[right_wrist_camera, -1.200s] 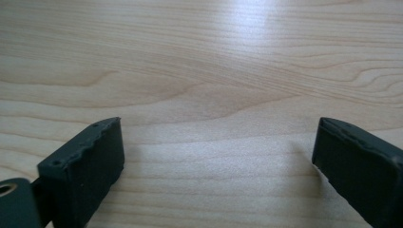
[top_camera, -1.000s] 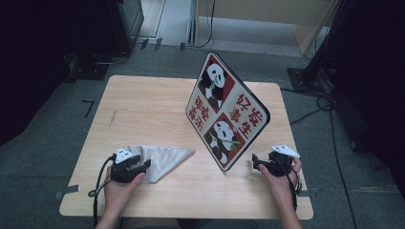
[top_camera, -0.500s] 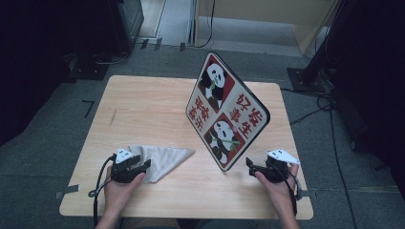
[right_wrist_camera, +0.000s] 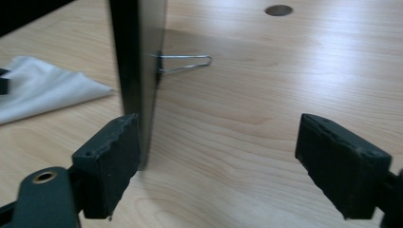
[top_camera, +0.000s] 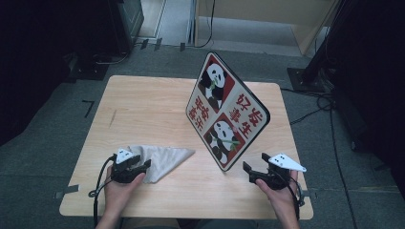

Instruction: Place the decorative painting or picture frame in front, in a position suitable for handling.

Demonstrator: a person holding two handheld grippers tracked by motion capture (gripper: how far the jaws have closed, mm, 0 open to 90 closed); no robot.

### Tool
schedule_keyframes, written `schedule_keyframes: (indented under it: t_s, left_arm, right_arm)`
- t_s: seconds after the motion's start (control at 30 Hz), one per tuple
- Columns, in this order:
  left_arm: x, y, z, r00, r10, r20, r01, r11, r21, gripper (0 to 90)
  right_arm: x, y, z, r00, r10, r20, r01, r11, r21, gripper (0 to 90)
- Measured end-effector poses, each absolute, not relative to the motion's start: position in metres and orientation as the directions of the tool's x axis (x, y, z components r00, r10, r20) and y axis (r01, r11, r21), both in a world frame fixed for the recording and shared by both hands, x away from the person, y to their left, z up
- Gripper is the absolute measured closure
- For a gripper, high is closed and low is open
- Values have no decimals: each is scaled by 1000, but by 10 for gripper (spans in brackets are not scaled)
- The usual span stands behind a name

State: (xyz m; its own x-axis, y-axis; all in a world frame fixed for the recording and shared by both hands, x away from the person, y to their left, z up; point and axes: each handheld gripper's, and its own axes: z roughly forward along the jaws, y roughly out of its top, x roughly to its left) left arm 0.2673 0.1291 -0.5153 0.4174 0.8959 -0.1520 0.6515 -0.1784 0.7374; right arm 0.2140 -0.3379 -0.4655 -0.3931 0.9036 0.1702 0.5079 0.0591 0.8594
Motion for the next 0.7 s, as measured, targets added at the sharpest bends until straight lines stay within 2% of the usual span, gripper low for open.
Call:
schedule_keyframes:
  t_s: [0.27,0.47,0.63,0.67,0.7]
  left_arm:
    - [267,127,-512,435,885,-168,657,-184,731,477]
    - [266,126,-501,439,878,-191,644,-160,748,451]
    - [268,117,-499,451,876,-169,640,-186,745,370]
    - [268,115,-500,450,877,-169,640,-185,746,371]
    - [268,115,-500,449,878,-166,636,-184,750,407]
  right_arm:
    - [215,-328,-462,-457,860,228,489,29,872,330]
    - [218,-316,-463,-476,853,212,481,51,875,378]
    - [223,-308,-467,-465,859,214,483,43,875,414]
    - [224,-308,-468,-463,859,218,482,37,876,420]
    - [226,-307,-469,-462,858,224,481,30,876,427]
